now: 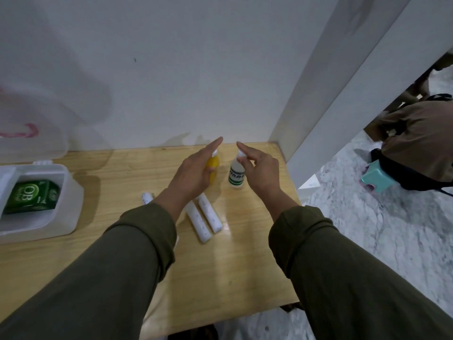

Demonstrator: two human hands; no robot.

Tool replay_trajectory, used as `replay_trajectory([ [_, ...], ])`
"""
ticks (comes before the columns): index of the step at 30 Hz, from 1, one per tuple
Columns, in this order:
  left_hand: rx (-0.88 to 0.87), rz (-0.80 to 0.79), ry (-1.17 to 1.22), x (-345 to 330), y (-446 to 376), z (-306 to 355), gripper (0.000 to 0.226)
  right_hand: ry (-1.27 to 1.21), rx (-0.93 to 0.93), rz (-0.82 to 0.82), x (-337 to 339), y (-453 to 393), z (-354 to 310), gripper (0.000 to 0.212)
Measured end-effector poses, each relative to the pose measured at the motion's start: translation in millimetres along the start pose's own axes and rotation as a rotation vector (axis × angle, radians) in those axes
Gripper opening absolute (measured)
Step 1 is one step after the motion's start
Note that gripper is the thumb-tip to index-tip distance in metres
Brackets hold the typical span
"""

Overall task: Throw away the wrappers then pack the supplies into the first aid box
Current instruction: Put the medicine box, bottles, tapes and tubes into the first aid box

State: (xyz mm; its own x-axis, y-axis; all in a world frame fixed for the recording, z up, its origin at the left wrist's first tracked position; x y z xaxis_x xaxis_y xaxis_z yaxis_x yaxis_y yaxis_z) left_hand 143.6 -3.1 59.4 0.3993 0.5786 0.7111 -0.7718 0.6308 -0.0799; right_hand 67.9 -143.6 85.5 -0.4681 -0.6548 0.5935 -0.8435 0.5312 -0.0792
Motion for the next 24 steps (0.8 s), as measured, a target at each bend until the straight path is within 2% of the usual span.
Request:
replay_trajectory([
  [6, -0.009, 0.157, 0.021, 44.6, 18.4, 11.9, 0.054, -0.105, 0.014, 0.048, 8.1, 4.9, -37.5, 0.031],
  [13, 0.034, 0.285, 0.038, 106.6, 52.2, 10.3, 0.053, -0.128, 0.094, 0.051, 0.0, 17.2, -90.9, 0.027],
  [20, 0.083, 0.348, 0.082, 166.2, 85.1, -5.4, 0.052, -0.178, 0.145, -0.043, -41.2, 35.3, -149.0, 0.024],
  [24, 0.075, 0.397, 0.067, 199.8, 100.3, -22.1, 0.040, -0.203, 0.153, -0.073, -68.3, 43.9, -180.5, 0.025],
])
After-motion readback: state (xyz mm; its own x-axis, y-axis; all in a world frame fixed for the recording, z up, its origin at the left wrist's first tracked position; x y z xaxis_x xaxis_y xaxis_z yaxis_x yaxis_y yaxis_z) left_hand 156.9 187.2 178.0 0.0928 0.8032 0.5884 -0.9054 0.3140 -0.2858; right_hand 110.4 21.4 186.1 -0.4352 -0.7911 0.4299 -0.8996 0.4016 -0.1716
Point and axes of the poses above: each hand's wrist, its own y-axis away from the middle knuckle, its own x-axis out of the back of the hand, z = x × y, the point moved 6 cm from there along -y, towards the middle knuckle
